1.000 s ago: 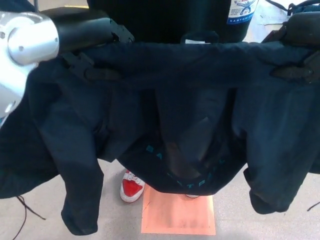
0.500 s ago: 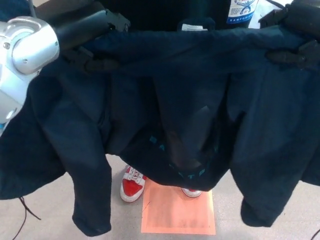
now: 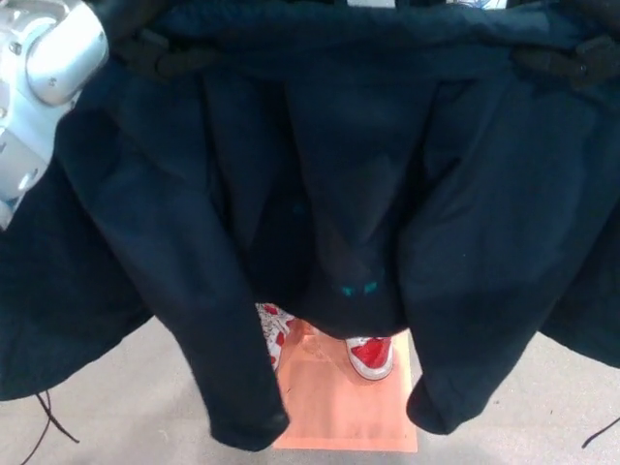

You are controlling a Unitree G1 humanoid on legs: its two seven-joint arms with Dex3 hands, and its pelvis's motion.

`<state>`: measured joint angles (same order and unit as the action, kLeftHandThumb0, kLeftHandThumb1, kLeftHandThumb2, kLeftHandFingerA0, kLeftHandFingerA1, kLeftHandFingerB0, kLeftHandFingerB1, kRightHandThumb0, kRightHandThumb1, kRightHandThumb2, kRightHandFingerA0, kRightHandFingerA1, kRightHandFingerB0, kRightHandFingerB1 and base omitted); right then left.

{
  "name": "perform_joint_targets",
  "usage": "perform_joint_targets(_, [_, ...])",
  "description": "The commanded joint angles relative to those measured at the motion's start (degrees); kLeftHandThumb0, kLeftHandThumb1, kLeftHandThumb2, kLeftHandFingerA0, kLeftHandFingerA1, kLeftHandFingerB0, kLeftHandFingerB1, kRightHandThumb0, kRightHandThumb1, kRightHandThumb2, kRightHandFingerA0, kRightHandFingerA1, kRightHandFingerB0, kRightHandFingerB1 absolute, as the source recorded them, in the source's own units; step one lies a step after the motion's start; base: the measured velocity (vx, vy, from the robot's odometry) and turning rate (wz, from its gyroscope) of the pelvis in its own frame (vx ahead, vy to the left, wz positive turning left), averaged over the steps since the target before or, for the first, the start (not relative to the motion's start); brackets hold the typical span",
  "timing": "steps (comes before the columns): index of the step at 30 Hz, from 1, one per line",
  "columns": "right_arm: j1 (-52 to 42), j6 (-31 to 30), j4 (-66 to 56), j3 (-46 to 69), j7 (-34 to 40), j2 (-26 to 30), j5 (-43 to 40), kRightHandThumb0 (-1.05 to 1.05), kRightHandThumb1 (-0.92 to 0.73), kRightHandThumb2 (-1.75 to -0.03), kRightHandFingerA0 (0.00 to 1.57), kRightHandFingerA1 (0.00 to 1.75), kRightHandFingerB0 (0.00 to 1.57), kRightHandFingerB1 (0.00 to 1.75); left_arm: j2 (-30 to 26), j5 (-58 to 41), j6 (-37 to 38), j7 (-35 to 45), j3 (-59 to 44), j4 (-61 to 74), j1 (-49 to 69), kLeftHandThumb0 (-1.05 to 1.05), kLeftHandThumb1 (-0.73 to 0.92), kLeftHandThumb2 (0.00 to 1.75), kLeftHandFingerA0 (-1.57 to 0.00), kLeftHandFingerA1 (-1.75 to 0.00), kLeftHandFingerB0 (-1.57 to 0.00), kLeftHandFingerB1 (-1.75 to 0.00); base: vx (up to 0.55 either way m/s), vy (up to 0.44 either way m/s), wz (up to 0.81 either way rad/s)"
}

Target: A person hands a coat to the robot and the robot grabs it with both hands and holds it while the person wears the coat.

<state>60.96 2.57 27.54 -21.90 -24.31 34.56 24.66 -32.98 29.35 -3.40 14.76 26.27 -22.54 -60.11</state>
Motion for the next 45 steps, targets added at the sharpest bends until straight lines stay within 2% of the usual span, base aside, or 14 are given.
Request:
perform_joint_targets(1, [25.6,6.0,13.8,11.7,47.1,3.5,8.6,-0.41,-0.86,-0.72,1.01,1.59,0.88,1.37,-2.6,16.4,10.9,-55.0,-3.4,-20.5,-26.3,-0.38,0.82,0.64,-0.91,-1.75,-0.66,-1.66,0.00,0.000,0.00])
perform_joint_targets(10, [39.6,8.9,19.9,10.5,50.0,4.9,9.1,-0.39,-0.86,-0.67,0.94,1.75,0.75,1.65,-3.2,16.6,11.0,-58.4,-1.9,-27.9,-39.0,-0.41,0.87,0.67,-0.96,-1.75,-0.70,-1.67,0.00,0.000,0.00])
perform_joint_targets(23, [53.6,10.0,27.6,7.9,52.1,4.6,10.2,-0.39,-0.81,-0.65,0.94,1.75,0.69,1.61,-3.2,16.8,10.6,-61.1,1.7,-35.6,-51.0,-0.43,0.83,0.66,-0.98,-1.75,-0.72,-1.67,0.00,0.000,0.00])
perform_joint_targets(25, [56.4,10.4,29.1,6.9,53.4,4.5,11.1,-0.42,-0.80,-0.65,0.96,1.75,0.70,1.63,-2.8,16.1,11.2,-61.5,1.5,-36.5,-53.0,-0.41,0.84,0.64,-0.97,-1.75,-0.61,-1.75,0.00,0.000,0.00])
perform_joint_targets(32, [61.0,11.7,31.7,5.6,53.8,4.0,12.0,-0.40,-0.80,-0.64,0.95,1.75,0.65,1.65,-4.0,16.0,13.4,-60.4,2.8,-38.4,-57.9,-0.39,0.83,0.65,-1.02,-1.75,-0.69,-1.70,0.00,0.000,0.00])
perform_joint_targets(35, [62.5,11.6,32.7,5.4,53.2,3.5,11.7,-0.39,-0.79,-0.64,0.94,1.75,0.69,1.54,-4.2,16.3,13.6,-61.4,3.4,-39.6,-59.5,-0.41,0.81,0.65,-1.01,-1.75,-0.70,-1.67,0.00,0.000,0.00])
perform_joint_targets(36, [63.7,11.1,33.3,5.2,52.7,3.2,11.7,-0.40,-0.79,-0.64,0.94,1.75,0.71,1.51,-4.4,16.5,13.8,-61.8,3.8,-40.4,-60.7,-0.50,0.56,0.93,-1.28,-1.47,-0.85,-1.21,0.00,0.000,0.00])
perform_joint_targets(37, [64.4,10.8,33.6,5.0,52.5,3.1,11.8,-0.40,-0.79,-0.64,0.94,1.75,0.71,1.51,-4.5,16.6,13.8,-61.9,4.0,-40.8,-61.3,-0.50,0.56,0.93,-1.28,-1.47,-0.85,-1.21,0.00,0.000,0.00])
perform_joint_targets(38, [65.5,10.5,34.1,4.6,52.5,3.0,12.1,-0.39,-0.78,-0.64,0.95,1.75,0.72,1.51,-4.6,16.6,13.8,-61.7,4.2,-41.3,-62.3,-0.40,0.71,0.61,-0.99,-1.75,-0.78,-1.29,0.00,0.000,0.00])
perform_joint_targets(39, [66.1,10.5,34.6,4.3,52.7,3.0,12.4,-0.39,-0.78,-0.64,0.95,1.75,0.72,1.51,-4.6,16.5,14.0,-61.5,4.3,-41.6,-62.9,-0.40,0.71,0.61,-0.99,-1.75,-0.78,-1.29,0.00,0.000,0.00])
perform_joint_targets(40, [67.7,9.4,35.4,3.6,53.0,2.8,13.2,-0.40,-0.59,-1.01,1.22,1.35,0.87,1.09,-4.8,16.2,14.2,-59.3,4.4,-42.0,-64.4,-0.40,0.76,0.64,-1.00,-1.75,-0.69,-1.55,0.00,0.000,0.00])
perform_joint_targets(41, [68.4,9.0,35.8,3.2,53.2,2.7,13.5,-0.40,-0.59,-1.01,1.22,1.35,0.87,1.09,-4.9,16.1,14.4,-58.4,4.5,-42.2,-65.1,-0.40,0.76,0.64,-1.00,-1.75,-0.69,-1.55,0.00,0.000,0.00])
perform_joint_targets(42, [69.6,9.0,36.4,3.6,53.1,2.3,13.0,-0.44,-0.80,-0.65,0.93,1.75,0.69,1.54,-5.1,16.5,15.1,-58.9,5.1,-42.9,-66.3,-0.42,0.82,0.66,-0.99,-1.75,-0.66,-1.64,0.00,0.000,0.00])
perform_joint_targets(45, [71.7,9.7,37.5,2.8,54.3,2.6,13.9,-0.46,-0.82,-0.64,0.98,1.75,0.68,1.69,-5.2,16.7,15.1,-58.7,5.8,-44.3,-68.6,-0.44,0.86,0.67,-1.02,-1.75,-0.70,-1.64,0.00,0.000,0.00])
